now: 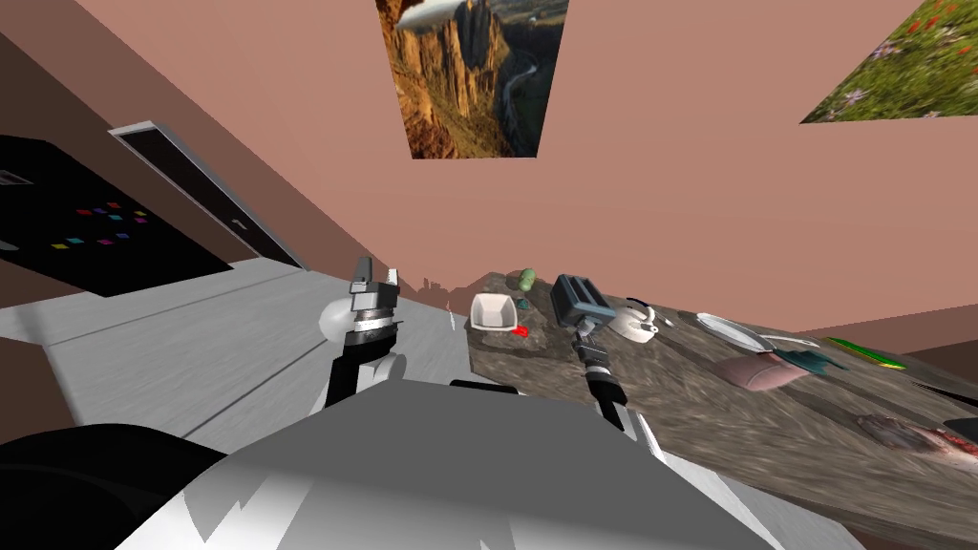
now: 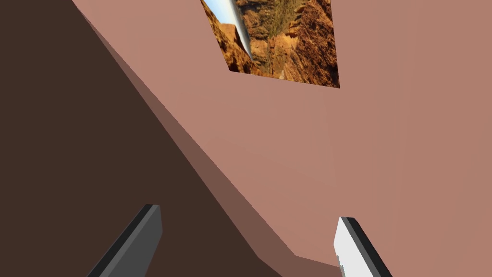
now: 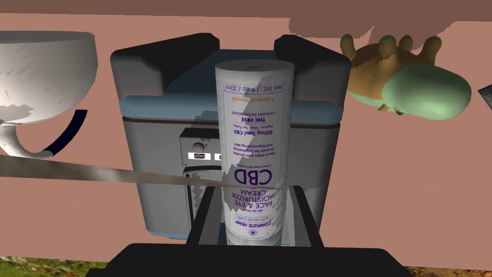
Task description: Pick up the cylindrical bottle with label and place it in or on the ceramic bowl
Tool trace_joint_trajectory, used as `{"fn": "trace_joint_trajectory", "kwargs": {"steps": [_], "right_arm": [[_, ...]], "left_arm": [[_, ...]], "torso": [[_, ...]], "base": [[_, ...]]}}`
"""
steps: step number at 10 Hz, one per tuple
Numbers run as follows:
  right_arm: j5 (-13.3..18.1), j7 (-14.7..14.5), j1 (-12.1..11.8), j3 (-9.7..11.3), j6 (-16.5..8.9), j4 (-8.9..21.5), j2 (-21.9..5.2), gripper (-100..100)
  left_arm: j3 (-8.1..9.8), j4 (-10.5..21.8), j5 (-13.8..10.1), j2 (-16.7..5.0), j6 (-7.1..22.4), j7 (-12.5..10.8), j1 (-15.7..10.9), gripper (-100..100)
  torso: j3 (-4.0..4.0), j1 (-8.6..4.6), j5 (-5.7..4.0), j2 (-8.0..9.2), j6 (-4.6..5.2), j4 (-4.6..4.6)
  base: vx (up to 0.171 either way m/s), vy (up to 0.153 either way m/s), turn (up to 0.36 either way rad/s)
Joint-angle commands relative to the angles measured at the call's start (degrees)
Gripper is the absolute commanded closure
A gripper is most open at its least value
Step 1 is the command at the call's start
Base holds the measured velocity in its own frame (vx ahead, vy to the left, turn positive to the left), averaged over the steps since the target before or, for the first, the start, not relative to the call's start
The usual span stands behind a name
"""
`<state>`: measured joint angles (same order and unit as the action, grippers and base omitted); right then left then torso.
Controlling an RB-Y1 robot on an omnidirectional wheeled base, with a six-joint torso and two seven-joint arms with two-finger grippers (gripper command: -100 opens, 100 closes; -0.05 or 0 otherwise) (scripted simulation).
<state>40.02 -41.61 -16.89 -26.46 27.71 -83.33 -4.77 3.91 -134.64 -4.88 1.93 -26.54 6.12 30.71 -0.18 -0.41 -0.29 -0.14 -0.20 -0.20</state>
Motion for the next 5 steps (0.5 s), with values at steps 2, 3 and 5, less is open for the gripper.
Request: {"fn": "trace_joint_trajectory", "kwargs": {"steps": [2,3,5], "right_arm": [[-0.09,-0.24,-0.04,0.05,-0.02,-0.04,0.06,0],[0.43,0.64,0.77,-0.06,-0.33,0.72,-1.66,100],[1.32,2.05,2.16,-0.13,-0.82,1.91,-4.25,100]], "left_arm": [[0.00,0.00,0.00,0.00,0.00,0.00,0.01,0],[0.00,0.00,0.00,0.00,0.00,0.00,0.01,0],[-0.01,0.00,0.00,0.01,0.00,0.00,-0.01,0]], "torso": [[-0.05,0.06,0.01,-0.08,0.03,-0.02],[-0.09,0.12,0.02,-0.16,0.02,-0.03],[0.11,0.50,0.03,0.29,0.04,-0.04]], "base": [[-0.013,-0.011,0.010],[-0.082,0.033,0.023],[-0.141,0.126,0.031]]}}
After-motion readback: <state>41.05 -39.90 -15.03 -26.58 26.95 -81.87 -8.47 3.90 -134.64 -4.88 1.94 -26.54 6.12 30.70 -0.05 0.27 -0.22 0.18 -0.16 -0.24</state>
